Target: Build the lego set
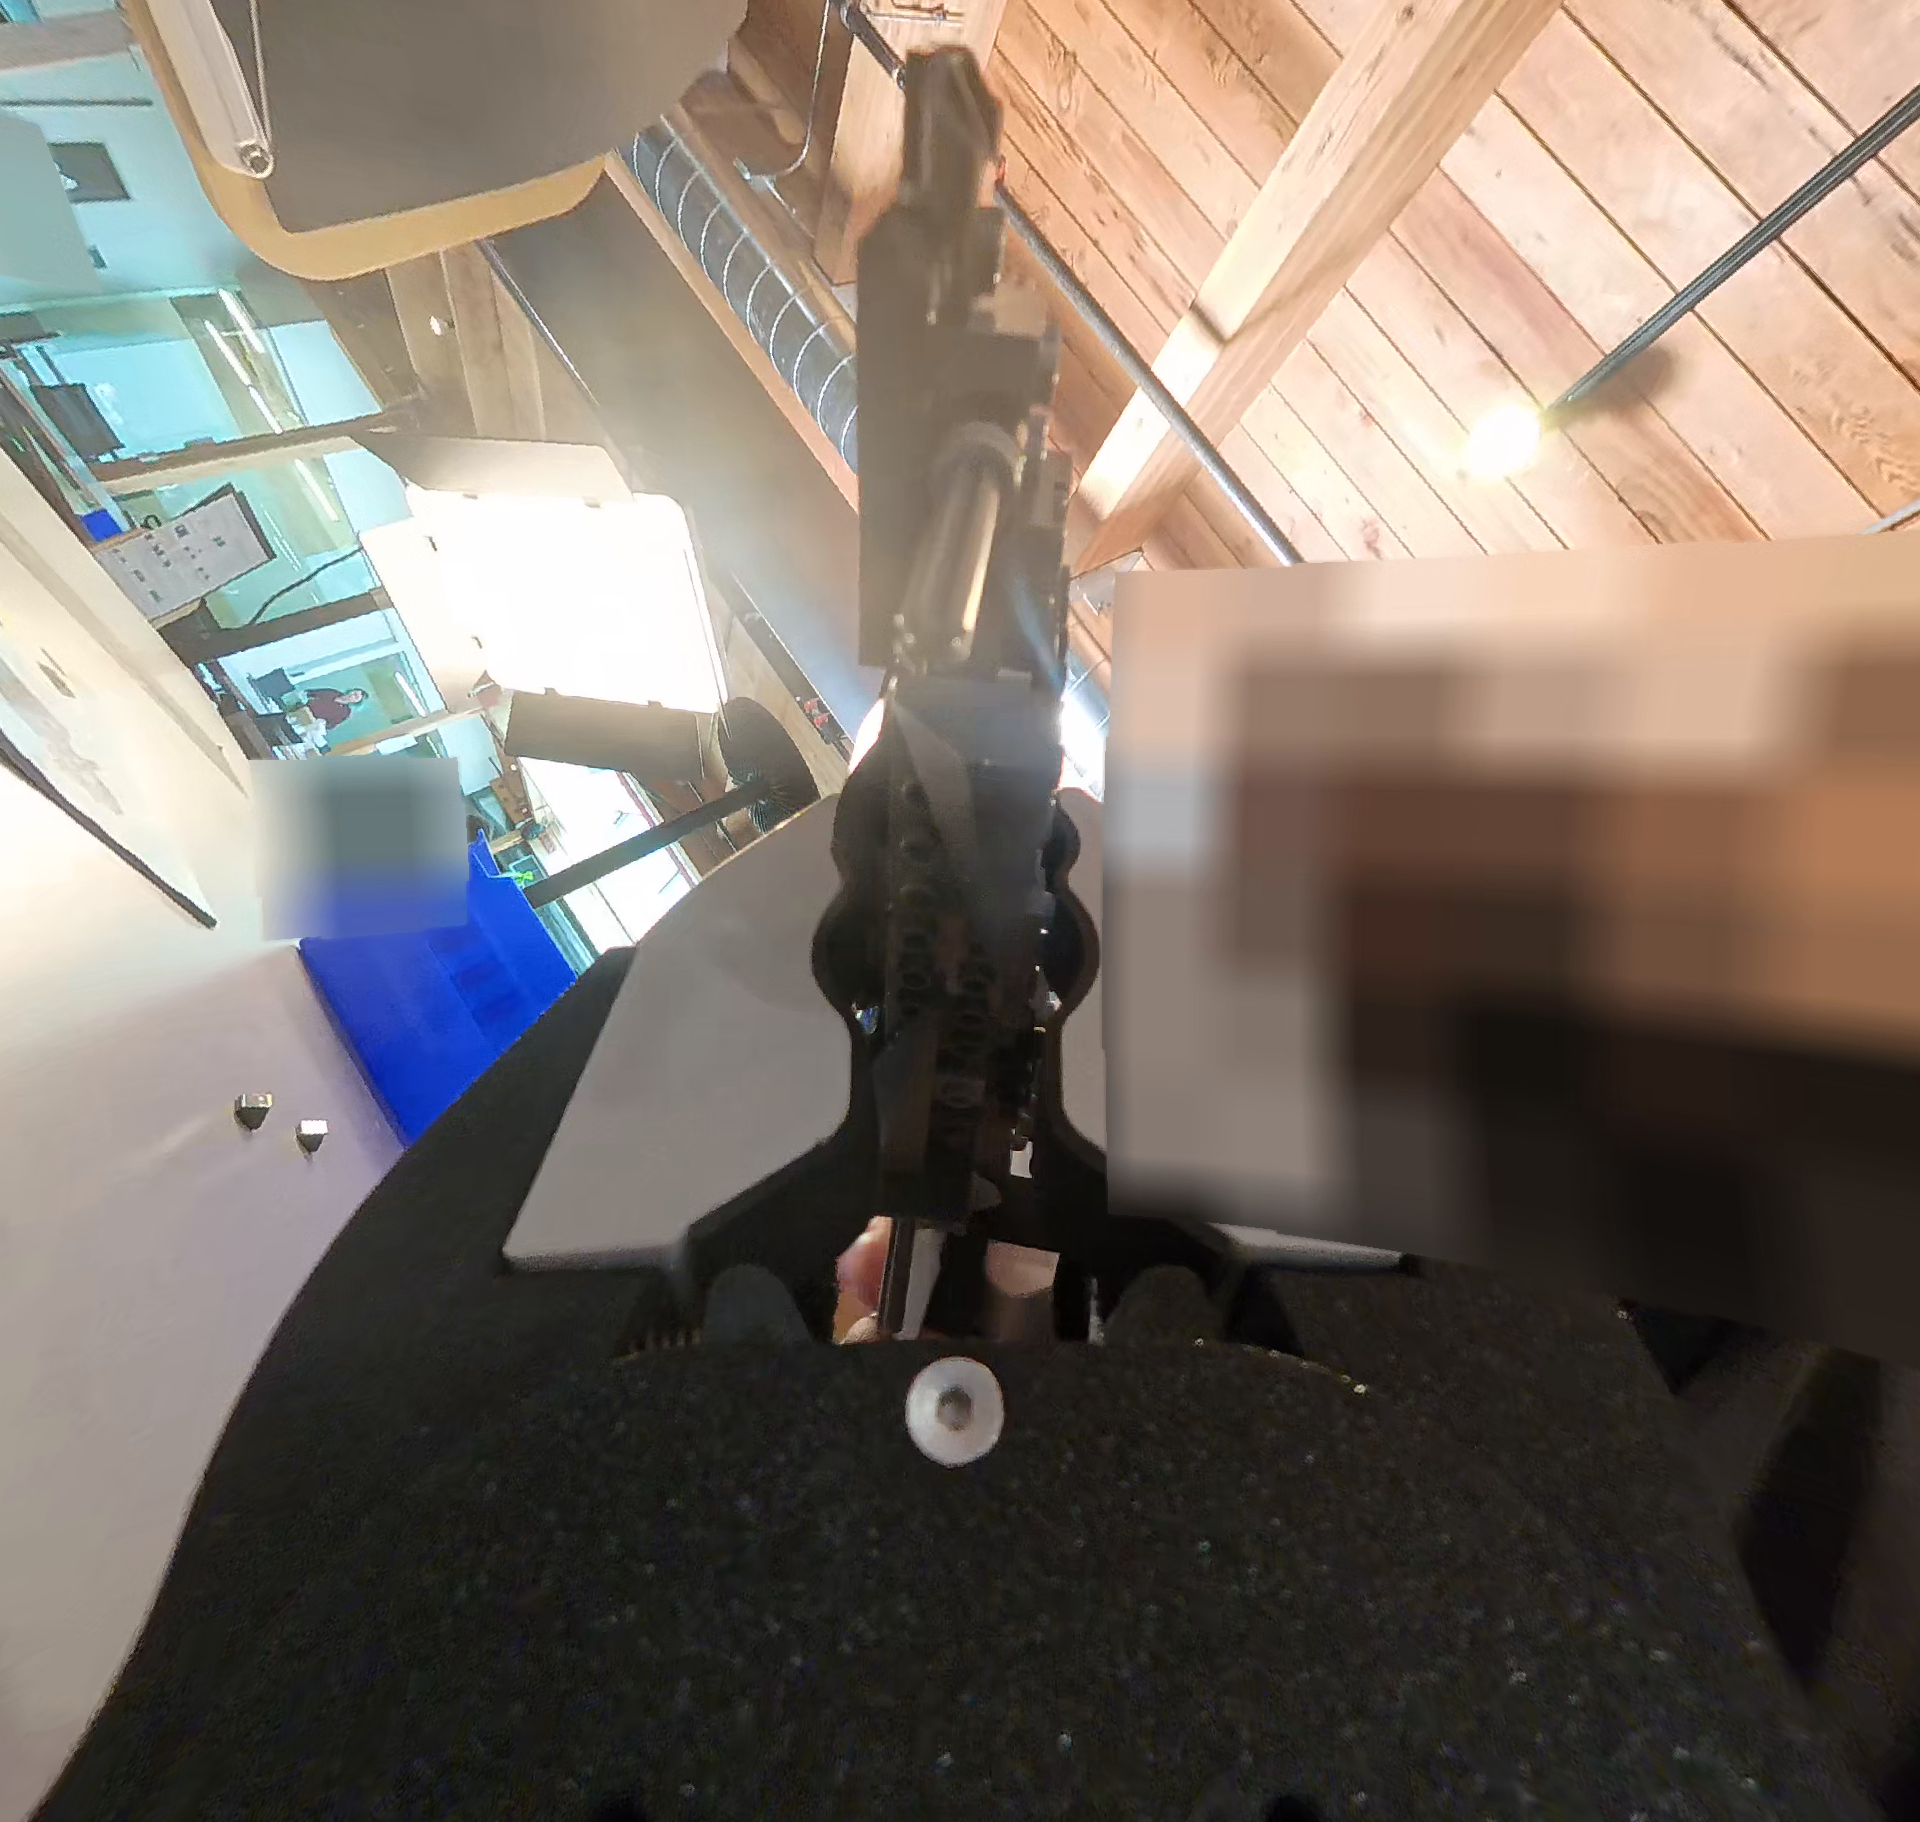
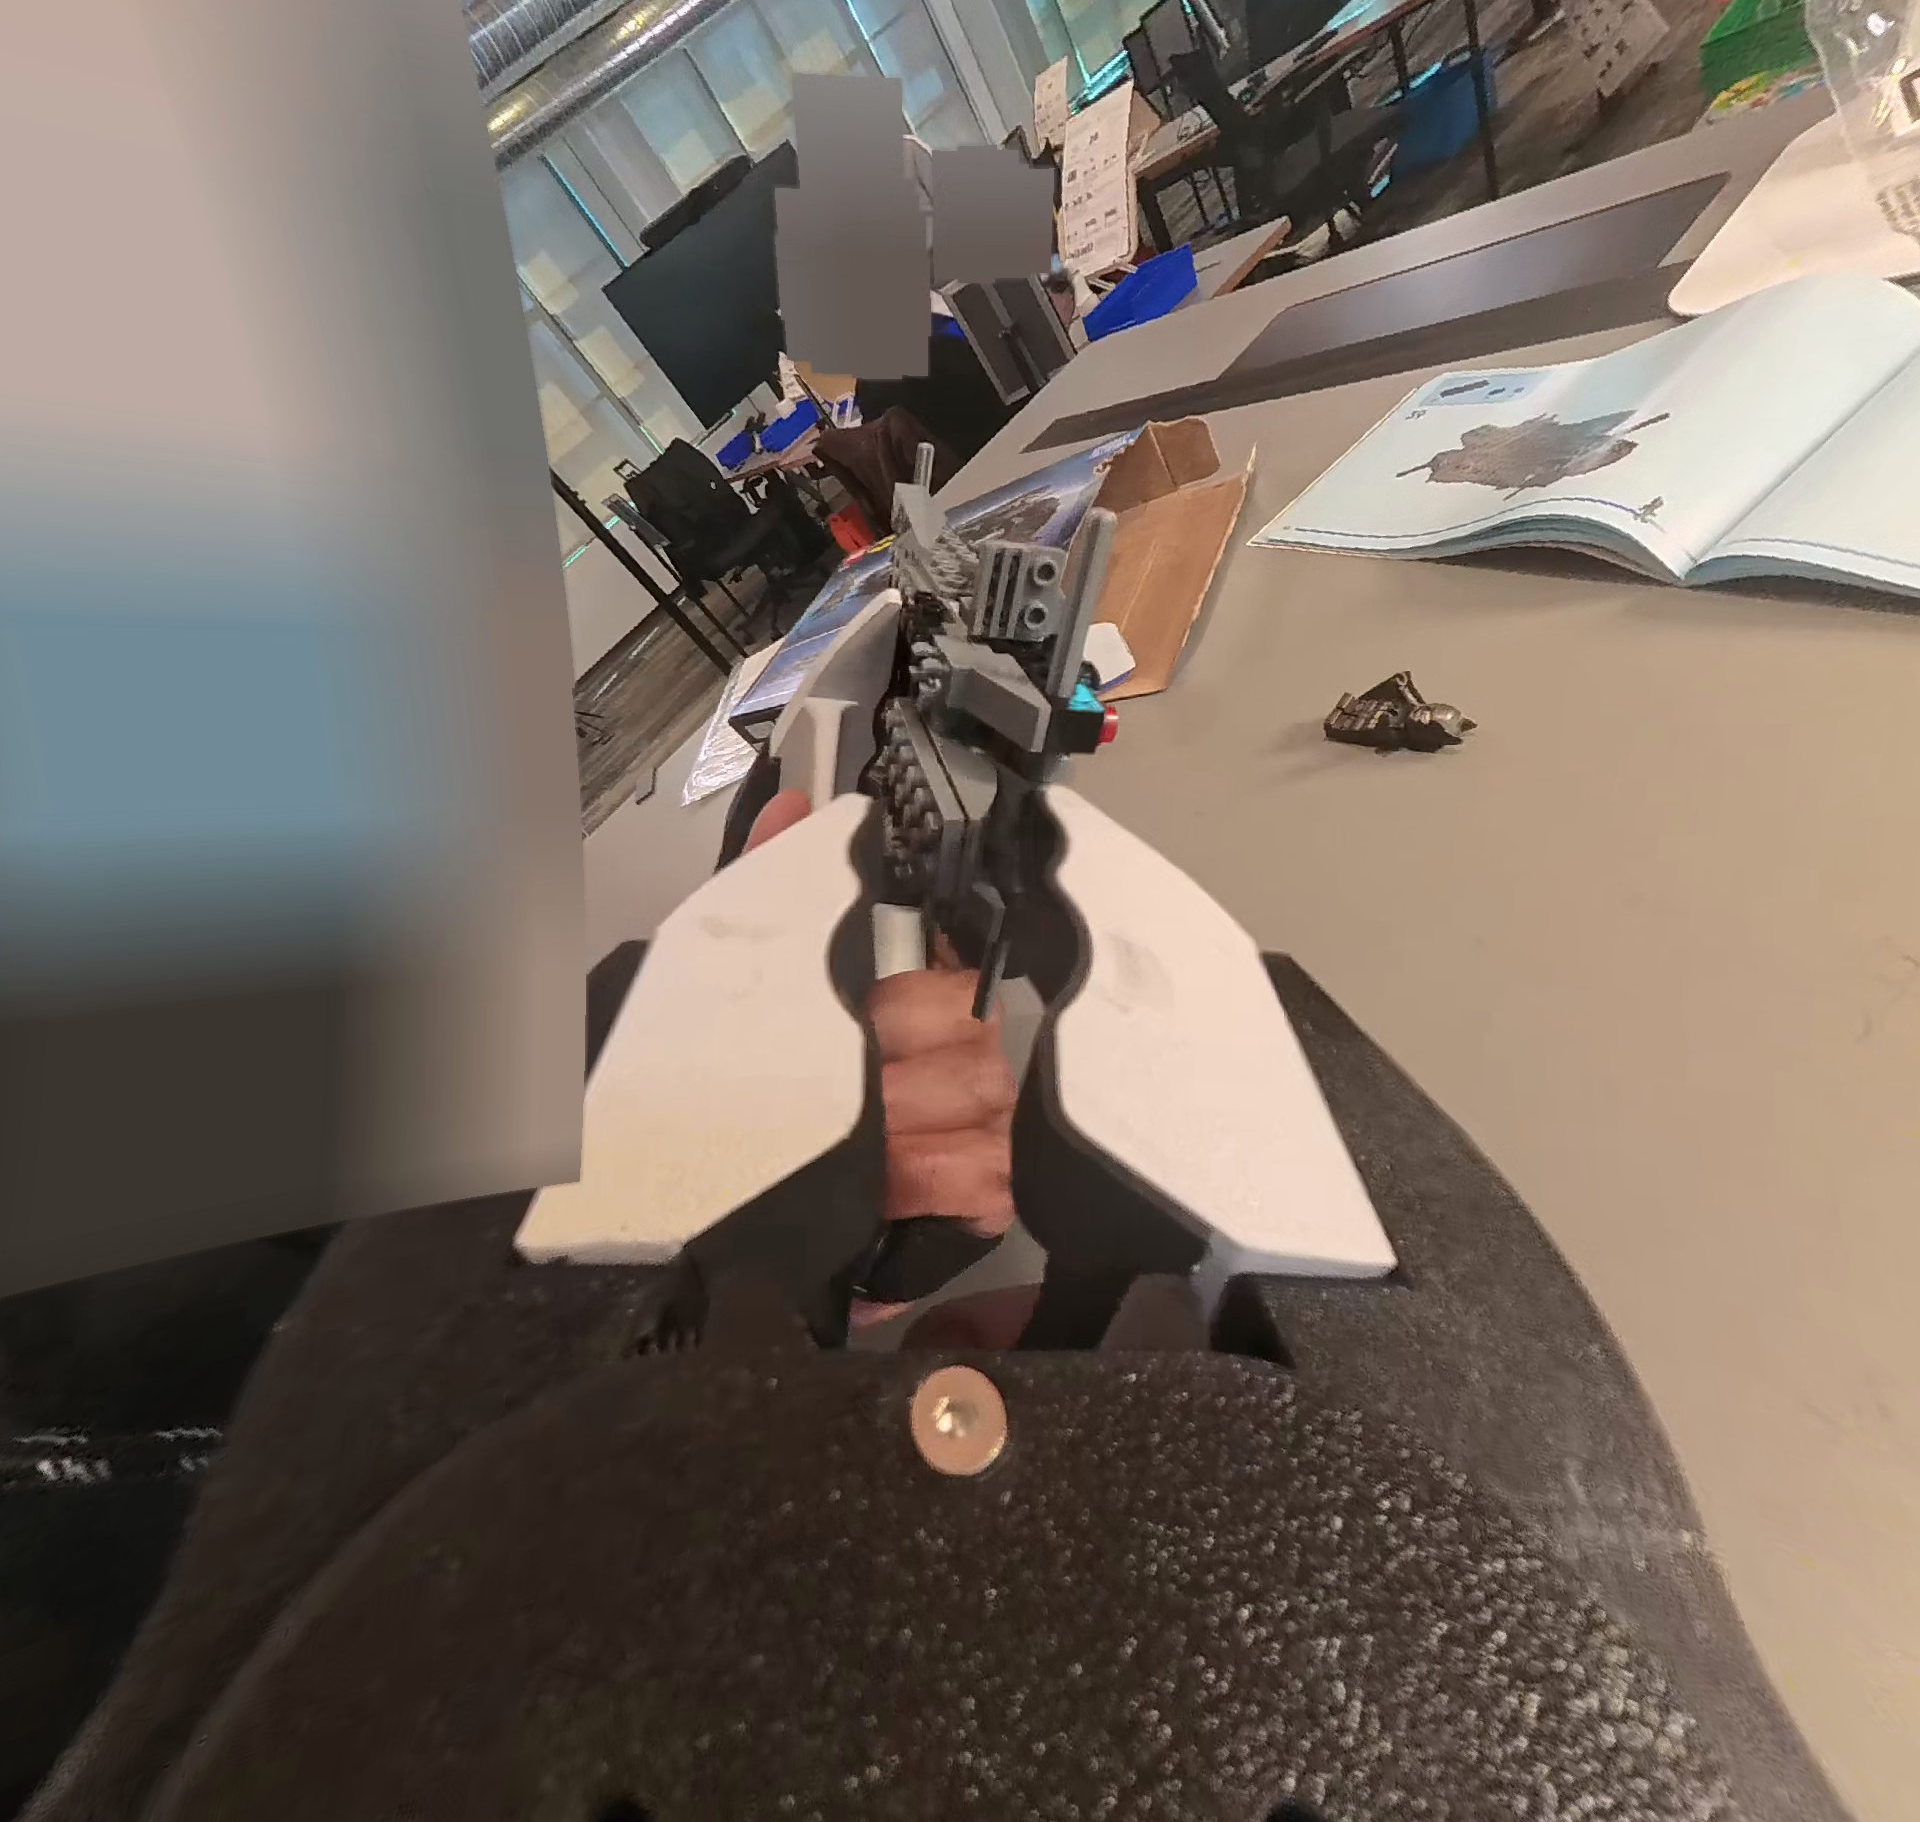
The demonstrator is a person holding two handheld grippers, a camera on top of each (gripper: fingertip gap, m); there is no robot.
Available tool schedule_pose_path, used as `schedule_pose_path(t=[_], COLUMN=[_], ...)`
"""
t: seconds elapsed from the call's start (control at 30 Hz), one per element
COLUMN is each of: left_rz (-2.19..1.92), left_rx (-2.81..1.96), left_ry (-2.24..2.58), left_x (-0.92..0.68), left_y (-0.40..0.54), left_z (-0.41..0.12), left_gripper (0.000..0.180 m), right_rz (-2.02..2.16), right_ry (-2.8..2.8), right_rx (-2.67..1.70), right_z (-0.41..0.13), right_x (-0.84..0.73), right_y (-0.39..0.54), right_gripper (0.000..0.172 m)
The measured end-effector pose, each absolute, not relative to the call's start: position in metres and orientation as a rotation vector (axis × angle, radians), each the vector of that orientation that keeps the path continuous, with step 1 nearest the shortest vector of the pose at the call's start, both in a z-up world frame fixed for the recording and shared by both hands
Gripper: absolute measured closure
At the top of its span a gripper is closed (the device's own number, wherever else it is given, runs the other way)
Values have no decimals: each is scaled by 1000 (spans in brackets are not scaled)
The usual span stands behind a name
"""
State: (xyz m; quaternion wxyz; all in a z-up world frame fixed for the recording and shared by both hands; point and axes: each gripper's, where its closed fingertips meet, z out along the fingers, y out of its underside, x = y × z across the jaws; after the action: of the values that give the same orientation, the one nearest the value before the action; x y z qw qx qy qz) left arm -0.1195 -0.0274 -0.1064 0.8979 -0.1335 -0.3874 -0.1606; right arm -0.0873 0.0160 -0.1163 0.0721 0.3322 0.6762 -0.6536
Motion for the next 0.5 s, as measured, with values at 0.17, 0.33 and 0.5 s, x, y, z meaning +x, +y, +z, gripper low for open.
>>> schedule_pose_path(t=[0.17, 0.33, 0.5], left_rz=[-305, -297, -303], left_rx=[-318, -338, -345], left_ry=[-805, -795, -774], left_x=[-118, -116, -114], left_y=[-26, -25, -24], left_z=[-106, -104, -101], left_gripper=[149, 149, 149], right_rz=[-1972, -1992, -2012], right_ry=[1995, 1984, 1989], right_rx=[1021, 1005, 985], right_z=[-116, -115, -114], right_x=[-88, -87, -85], right_y=[19, 19, 20], right_gripper=[158, 158, 158])
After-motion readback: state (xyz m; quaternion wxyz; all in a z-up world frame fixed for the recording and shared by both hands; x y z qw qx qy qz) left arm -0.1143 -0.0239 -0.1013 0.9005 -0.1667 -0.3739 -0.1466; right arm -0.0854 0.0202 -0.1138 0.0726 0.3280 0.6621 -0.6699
